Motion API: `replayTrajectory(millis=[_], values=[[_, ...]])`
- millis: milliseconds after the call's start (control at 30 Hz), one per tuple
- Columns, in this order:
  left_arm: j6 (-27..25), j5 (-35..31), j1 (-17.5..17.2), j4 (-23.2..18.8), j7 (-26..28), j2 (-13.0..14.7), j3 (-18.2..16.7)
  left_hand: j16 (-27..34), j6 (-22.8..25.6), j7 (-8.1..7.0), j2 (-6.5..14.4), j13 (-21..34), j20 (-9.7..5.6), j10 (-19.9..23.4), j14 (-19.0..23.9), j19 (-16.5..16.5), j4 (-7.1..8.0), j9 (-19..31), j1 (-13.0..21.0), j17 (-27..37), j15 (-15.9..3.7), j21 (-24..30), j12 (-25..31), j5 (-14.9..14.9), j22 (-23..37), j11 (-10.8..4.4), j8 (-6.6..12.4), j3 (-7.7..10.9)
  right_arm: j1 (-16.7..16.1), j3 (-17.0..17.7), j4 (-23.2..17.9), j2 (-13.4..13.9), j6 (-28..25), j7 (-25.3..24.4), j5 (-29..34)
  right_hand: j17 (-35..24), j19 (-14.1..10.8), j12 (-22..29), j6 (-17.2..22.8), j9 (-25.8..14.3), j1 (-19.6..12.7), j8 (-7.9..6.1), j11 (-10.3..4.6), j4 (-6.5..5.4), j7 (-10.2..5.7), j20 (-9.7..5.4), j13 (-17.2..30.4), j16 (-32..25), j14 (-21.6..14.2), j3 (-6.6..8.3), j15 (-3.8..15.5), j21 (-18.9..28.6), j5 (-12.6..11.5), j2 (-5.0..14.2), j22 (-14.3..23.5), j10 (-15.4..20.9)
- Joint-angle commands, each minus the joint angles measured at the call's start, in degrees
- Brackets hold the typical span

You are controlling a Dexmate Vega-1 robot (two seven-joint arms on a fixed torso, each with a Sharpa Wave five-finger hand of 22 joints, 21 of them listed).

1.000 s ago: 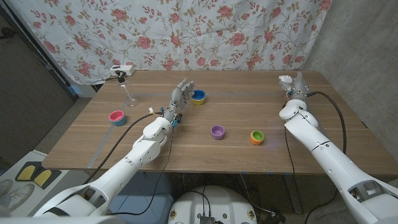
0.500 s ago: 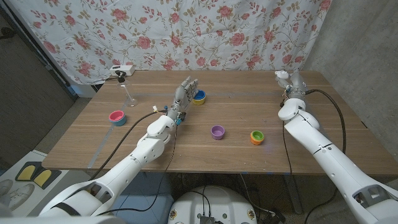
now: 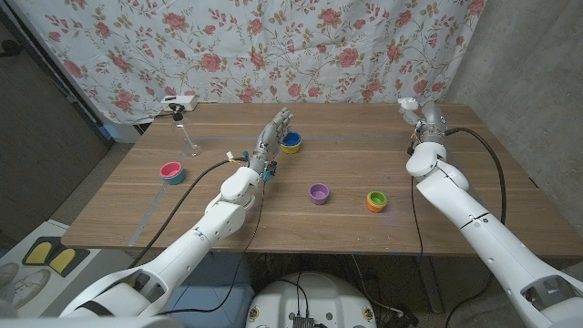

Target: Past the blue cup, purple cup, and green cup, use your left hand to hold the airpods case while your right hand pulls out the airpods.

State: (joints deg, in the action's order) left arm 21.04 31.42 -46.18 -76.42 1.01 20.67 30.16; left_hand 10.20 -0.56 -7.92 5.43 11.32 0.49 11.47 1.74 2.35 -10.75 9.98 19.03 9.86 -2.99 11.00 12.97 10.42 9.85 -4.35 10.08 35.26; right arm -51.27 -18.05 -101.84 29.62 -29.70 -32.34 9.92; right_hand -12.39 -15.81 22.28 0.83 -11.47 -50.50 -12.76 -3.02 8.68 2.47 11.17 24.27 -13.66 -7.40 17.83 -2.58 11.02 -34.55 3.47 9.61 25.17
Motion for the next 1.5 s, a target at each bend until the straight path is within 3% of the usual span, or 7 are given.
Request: replayTrajectory(millis=[33, 333, 600, 767, 833, 1200, 1500], values=[[0.0, -3.4, -0.6, -1.8, 2.6, -0.9, 0.1, 0.3, -1.3, 0.05, 0.0, 0.3, -0.52, 0.5, 0.1, 0.0, -0.07, 0.3, 1.5, 0.0, -0.54, -0.1, 0.4, 0.2, 0.0, -0.40, -0.02, 0.70, -1.0, 0.7, -2.6, -0.5, 0.2, 0.2, -1.3, -0.2, 0.1, 0.5, 0.4, 0.0, 0.1, 0.16, -1.65, 0.14, 0.10, 0.47, 0.2, 0.3, -0.4, 0.50, -0.09, -0.2, -0.4, 0.12, 0.2, 1.9], [1.7, -4.4, -0.9, -0.8, 3.9, -3.7, 0.4, 0.4, -7.2, -0.35, -0.9, 0.4, -0.67, 2.3, 0.6, 0.1, 0.09, 0.3, 5.3, 0.1, -0.66, -0.1, 0.9, 0.0, 0.0, -1.00, -0.26, 0.86, -1.8, 1.9, -4.3, -1.8, 0.7, 0.8, -4.0, -0.1, 0.2, 0.5, 0.6, 0.0, -0.5, 0.27, -1.64, 0.47, 0.00, 0.46, 0.3, 0.4, -0.4, 1.02, 0.00, -0.3, -0.8, 0.17, 0.2, 1.9], [3.1, -8.7, -1.1, -0.9, 8.9, -5.5, 0.3, 0.3, -11.9, -0.45, -1.7, 0.4, -0.91, 2.3, 0.5, 0.3, 0.29, 0.4, 6.9, 0.1, -1.03, 0.0, 0.7, -0.1, 0.0, -0.94, -0.55, 0.45, -2.3, 2.5, -5.8, -2.8, 0.8, 1.0, -5.8, -0.1, 0.3, 0.6, 0.7, 0.0, -0.3, 0.32, -1.79, 0.37, 0.07, 0.64, 0.4, 0.5, -0.4, 1.09, 0.06, -0.2, -1.0, -0.10, 0.2, 2.1], [5.7, -6.3, 0.3, 2.6, 5.4, -7.9, 0.6, 0.3, -15.4, 0.01, -2.0, 0.5, -1.16, 1.6, 0.5, 0.3, 0.34, 0.4, 8.4, 0.1, -1.15, 0.0, 0.3, 0.0, 0.0, -1.16, -0.49, 0.26, -2.0, 2.9, -5.9, -3.6, 1.6, 2.1, -7.9, -0.2, 0.3, 0.6, 0.8, 0.0, -0.2, 0.33, -1.74, 0.30, 0.02, 0.72, 0.4, 0.5, -0.5, 1.16, 0.20, -0.2, -1.2, -0.18, 0.2, 2.2], [5.0, -8.5, 0.4, 2.0, 7.6, -8.0, 0.9, 0.3, -16.2, 0.27, -2.2, 0.5, -1.21, 1.4, 0.4, 0.2, 0.38, 0.4, 8.7, 0.1, -1.14, -0.1, 0.2, 0.0, 0.0, -1.24, -0.43, 0.14, -1.9, 2.9, -5.9, -4.1, 1.7, 2.3, -8.5, -0.2, 0.4, 0.7, 0.9, 0.0, -0.1, 0.34, -1.79, 0.29, 0.03, 0.75, 0.5, 0.5, -0.5, 1.18, 0.23, -0.3, -1.2, -0.20, 0.2, 2.2], [5.5, -9.4, 2.0, 4.9, 8.0, -10.8, 1.8, 0.6, -17.5, 1.04, -2.0, 0.8, -0.96, 2.1, 1.2, 0.1, 0.28, 0.4, 10.8, 0.1, -1.19, -0.1, 0.6, 0.2, 0.0, -1.80, 0.26, 0.27, -1.9, 3.7, -6.4, -5.3, 3.4, 2.8, -11.4, -0.2, 0.4, 0.7, 1.1, 0.0, 0.0, 0.37, -1.92, 0.20, -0.20, 0.81, 0.5, 0.5, -0.5, 1.31, 0.26, -0.3, -1.4, -0.31, 0.2, 2.2], [4.6, -16.6, 4.0, 5.4, 12.2, -11.1, 3.4, 0.6, -18.9, 1.83, -1.4, 1.2, -0.59, 1.8, 1.3, -0.1, 0.15, 0.4, 13.1, 0.2, -1.20, -0.1, 0.6, 0.6, 0.0, -2.16, 0.38, 0.71, -1.6, 3.4, -6.8, -6.1, 3.5, 3.0, -12.6, -0.2, 0.6, 0.7, 1.0, 0.0, 0.2, 0.51, -1.90, 0.09, -0.23, 0.87, 0.6, 0.5, -0.6, 1.46, 0.26, -0.3, -1.6, -0.37, 0.2, 2.2]])
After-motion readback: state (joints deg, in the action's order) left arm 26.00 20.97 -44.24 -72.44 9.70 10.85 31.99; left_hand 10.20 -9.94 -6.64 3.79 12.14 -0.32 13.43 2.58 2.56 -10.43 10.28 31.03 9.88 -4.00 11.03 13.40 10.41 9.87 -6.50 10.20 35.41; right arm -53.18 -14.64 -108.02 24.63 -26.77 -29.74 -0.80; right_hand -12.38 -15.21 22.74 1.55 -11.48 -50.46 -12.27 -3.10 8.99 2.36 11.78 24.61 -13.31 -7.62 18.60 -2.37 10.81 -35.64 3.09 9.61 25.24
